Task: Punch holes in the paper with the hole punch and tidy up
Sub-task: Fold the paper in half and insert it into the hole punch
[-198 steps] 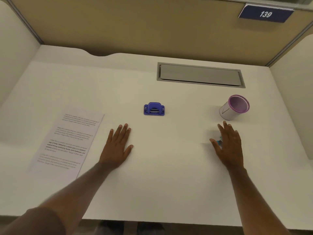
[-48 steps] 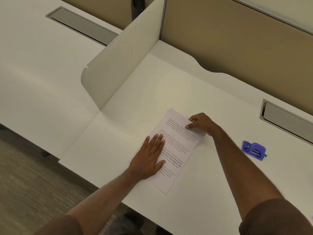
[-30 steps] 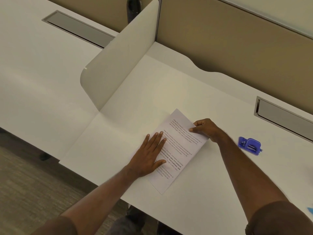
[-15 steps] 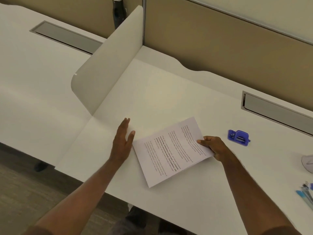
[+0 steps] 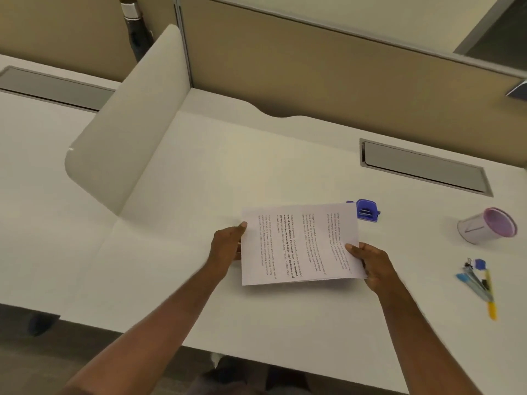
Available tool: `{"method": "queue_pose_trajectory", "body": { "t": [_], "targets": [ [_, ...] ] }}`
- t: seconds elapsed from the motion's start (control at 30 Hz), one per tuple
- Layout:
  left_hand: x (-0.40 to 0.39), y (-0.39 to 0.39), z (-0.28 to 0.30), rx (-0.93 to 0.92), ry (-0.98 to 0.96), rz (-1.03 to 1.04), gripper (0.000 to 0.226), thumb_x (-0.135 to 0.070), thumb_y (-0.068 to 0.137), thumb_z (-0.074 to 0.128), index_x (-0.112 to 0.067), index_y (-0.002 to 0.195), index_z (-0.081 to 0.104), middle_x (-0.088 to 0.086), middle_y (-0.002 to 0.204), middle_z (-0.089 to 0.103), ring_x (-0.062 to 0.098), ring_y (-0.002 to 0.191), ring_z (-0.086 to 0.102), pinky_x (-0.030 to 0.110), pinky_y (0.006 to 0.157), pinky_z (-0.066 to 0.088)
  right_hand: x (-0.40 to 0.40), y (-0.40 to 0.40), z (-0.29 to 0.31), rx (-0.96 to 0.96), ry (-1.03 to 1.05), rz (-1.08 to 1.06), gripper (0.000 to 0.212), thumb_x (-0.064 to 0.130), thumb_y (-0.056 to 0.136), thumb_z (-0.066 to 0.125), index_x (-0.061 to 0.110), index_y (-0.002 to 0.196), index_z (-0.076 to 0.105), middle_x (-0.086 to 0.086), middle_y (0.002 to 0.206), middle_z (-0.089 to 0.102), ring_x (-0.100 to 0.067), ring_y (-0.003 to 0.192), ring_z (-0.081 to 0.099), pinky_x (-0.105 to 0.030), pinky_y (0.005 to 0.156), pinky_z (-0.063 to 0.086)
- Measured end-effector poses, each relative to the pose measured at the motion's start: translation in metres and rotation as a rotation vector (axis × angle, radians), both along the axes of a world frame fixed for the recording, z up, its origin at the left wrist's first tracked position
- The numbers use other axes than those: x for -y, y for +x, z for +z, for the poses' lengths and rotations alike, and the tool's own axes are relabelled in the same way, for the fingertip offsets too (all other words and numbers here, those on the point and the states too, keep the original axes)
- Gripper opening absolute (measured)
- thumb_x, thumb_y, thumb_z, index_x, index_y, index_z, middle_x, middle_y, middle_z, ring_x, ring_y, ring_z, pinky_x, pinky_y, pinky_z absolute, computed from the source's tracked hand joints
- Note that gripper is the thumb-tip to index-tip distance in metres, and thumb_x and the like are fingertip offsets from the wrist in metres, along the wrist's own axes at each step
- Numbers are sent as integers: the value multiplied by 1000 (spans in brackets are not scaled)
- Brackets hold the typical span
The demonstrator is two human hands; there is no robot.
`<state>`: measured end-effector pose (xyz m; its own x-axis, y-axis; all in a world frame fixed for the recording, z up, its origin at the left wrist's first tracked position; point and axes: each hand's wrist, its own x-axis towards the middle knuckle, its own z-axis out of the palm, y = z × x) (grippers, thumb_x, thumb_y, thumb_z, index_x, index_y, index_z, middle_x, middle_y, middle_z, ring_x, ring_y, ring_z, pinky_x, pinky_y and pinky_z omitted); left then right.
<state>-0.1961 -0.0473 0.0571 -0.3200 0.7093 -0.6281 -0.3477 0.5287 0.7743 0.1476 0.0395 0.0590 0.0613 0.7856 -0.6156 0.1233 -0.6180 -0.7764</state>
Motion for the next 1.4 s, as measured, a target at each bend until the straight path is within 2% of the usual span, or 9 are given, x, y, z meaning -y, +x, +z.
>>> {"method": "queue_pose_trajectory", "body": {
  "t": [0.1, 0.23, 0.37, 0.53, 0.63, 0.83, 0.93, 1.2, 1.4],
  "targets": [
    [-6, 22, -1, -38, -28, -59, 34, -42, 94, 68, -8, 91, 72, 10, 94, 76, 31, 85, 74, 36, 67, 60, 10, 22, 2, -16, -4, -73, 20, 15, 89, 73, 3, 105, 72, -17, 106, 76, -37, 89, 71, -38, 75, 57],
    [-14, 52, -2, -43, -17, -115, 27, -28, 93, 72, -6, 79, 65, 8, 83, 75, 31, 79, 73, 46, 78, 63, 21, 50, 7, -71, -11, -157, 20, 11, 88, 72, 0, 105, 71, -20, 108, 75, -36, 91, 70, -41, 79, 57],
    [-25, 78, -3, -151, 11, -210, 34, -21, 96, 68, -5, 71, 52, 14, 79, 66, 27, 73, 63, 41, 71, 55, 26, 76, 8, -86, -22, -200, 21, 10, 88, 71, -1, 107, 70, -18, 108, 75, -37, 93, 71, -41, 79, 57],
    [-39, 108, -5, -227, -2, -265, 34, -19, 98, 64, -4, 70, 54, 8, 74, 68, 25, 68, 65, 33, 60, 56, 26, 108, 6, -57, -25, -228, 17, 10, 86, 74, 2, 100, 72, -16, 103, 78, -34, 89, 74, -38, 74, 57],
    [-46, 125, -10, -244, -12, -283, 30, -19, 98, 64, 0, 75, 60, 11, 76, 68, 26, 68, 64, 38, 63, 54, 22, 123, 3, -53, -28, -222, 15, 9, 85, 75, 1, 97, 71, -16, 100, 78, -32, 83, 76, -36, 70, 58],
    [-55, 156, -26, -327, -50, -268, 37, -20, 97, 66, -8, 66, 49, 2, 61, 57, 20, 58, 52, 31, 58, 41, 3, 151, -6, -20, -67, -170, 12, 8, 84, 76, 2, 92, 70, -13, 91, 79, -29, 72, 76, -33, 57, 60],
    [-58, 166, -32, -363, -80, -247, 35, -20, 96, 67, -9, 66, 52, 5, 63, 55, 20, 58, 48, 29, 57, 36, -9, 162, -13, -8, -75, -134, 9, 7, 84, 76, 3, 90, 70, -12, 86, 79, -26, 66, 77, -30, 52, 59],
    [-61, 177, -33, -401, -119, -204, 33, -20, 95, 68, -9, 70, 49, 12, 69, 47, 20, 61, 41, 28, 54, 29, -34, 173, -27, 9, -116, -107, 12, 6, 82, 79, 1, 89, 71, -17, 91, 78, -37, 82, 73, -50, 83, 60],
    [-67, 176, -33, -408, -106, -210, 35, -18, 95, 68, -9, 69, 46, 12, 69, 40, 20, 64, 36, 29, 54, 25, -40, 167, -28, 21, -140, -125, 18, 6, 83, 78, -4, 95, 71, -19, 92, 77, -37, 80, 72, -48, 79, 60]
  ]
}}
